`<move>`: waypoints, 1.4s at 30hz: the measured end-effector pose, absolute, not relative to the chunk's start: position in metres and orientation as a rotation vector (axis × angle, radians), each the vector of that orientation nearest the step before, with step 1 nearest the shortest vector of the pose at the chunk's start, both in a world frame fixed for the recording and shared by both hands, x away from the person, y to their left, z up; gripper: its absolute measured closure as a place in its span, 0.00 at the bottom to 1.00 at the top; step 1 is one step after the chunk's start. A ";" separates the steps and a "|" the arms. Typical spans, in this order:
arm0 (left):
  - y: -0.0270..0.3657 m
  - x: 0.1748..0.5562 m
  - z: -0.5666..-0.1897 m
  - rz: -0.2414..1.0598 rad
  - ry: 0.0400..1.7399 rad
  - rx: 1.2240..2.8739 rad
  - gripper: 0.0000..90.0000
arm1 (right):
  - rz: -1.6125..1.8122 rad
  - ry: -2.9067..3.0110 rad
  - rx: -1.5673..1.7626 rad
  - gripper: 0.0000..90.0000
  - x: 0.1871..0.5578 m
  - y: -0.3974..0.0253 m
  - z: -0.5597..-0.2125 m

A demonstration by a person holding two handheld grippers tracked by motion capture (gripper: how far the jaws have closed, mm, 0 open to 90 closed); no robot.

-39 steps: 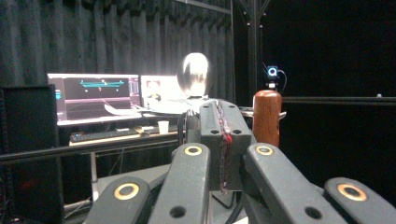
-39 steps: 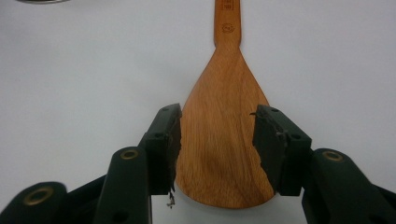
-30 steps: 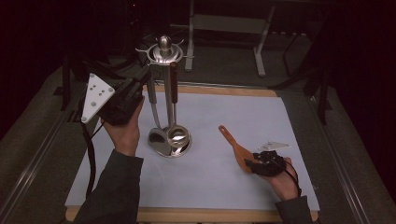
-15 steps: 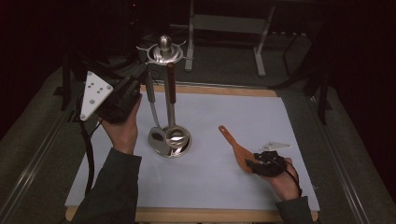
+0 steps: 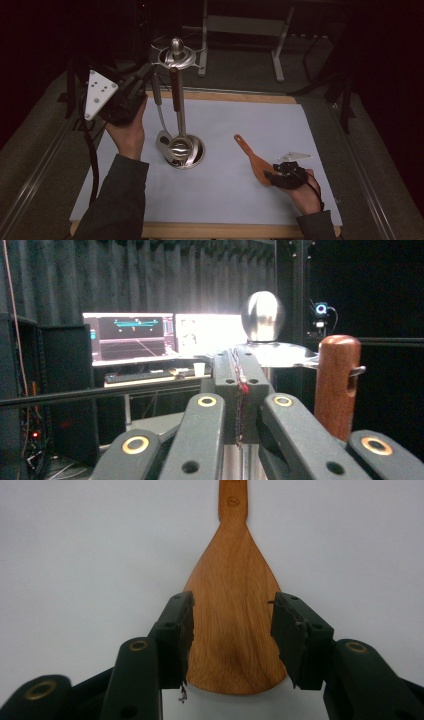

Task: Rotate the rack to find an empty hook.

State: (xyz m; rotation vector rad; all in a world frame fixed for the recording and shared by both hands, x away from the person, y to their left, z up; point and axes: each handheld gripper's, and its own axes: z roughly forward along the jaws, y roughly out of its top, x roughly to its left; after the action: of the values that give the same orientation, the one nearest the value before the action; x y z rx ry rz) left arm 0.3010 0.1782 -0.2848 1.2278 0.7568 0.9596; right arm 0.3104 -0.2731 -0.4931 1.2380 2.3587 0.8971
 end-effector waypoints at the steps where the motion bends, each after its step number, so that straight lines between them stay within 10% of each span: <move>1: 0.179 0.302 -0.285 0.959 0.760 1.226 1.00 | 0.900 2.358 1.242 0.57 0.310 -0.273 -0.493; 42: 0.181 0.335 -0.276 0.990 0.847 1.244 1.00 | 0.883 2.346 1.255 0.57 0.311 -0.279 -0.494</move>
State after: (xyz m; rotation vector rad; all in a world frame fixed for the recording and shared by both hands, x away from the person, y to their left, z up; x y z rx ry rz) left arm 0.3347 0.1815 -0.2757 1.2437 0.8471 0.9903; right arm 0.3113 -0.2788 -0.4943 1.2554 2.3464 0.8835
